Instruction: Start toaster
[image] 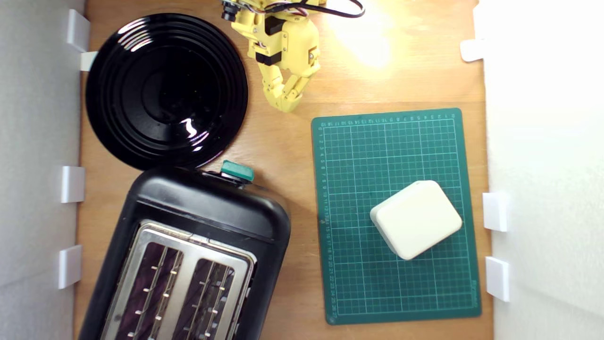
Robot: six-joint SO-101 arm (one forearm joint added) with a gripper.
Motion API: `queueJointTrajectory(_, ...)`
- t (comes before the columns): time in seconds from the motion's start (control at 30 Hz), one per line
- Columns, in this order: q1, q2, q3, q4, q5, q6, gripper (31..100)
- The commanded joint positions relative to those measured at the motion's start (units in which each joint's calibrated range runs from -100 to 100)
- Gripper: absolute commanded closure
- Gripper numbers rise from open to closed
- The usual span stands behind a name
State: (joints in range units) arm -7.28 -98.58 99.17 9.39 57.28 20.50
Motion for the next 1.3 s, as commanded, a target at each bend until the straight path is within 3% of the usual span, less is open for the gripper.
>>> queueJointTrajectory(0.0,-0.2,-0.8,0.6,0.0,1.1,-0.2,98.9)
queueJointTrajectory(0.17,-2.6,-0.8,0.6,0.0,1.1,-0.2,98.9)
queueJointTrajectory(0.63,-4.2,-0.8,0.6,-0.1,1.1,-0.2,98.3)
queueJointTrajectory(1.27,-4.2,-0.3,0.6,0.2,1.1,-0.2,98.8)
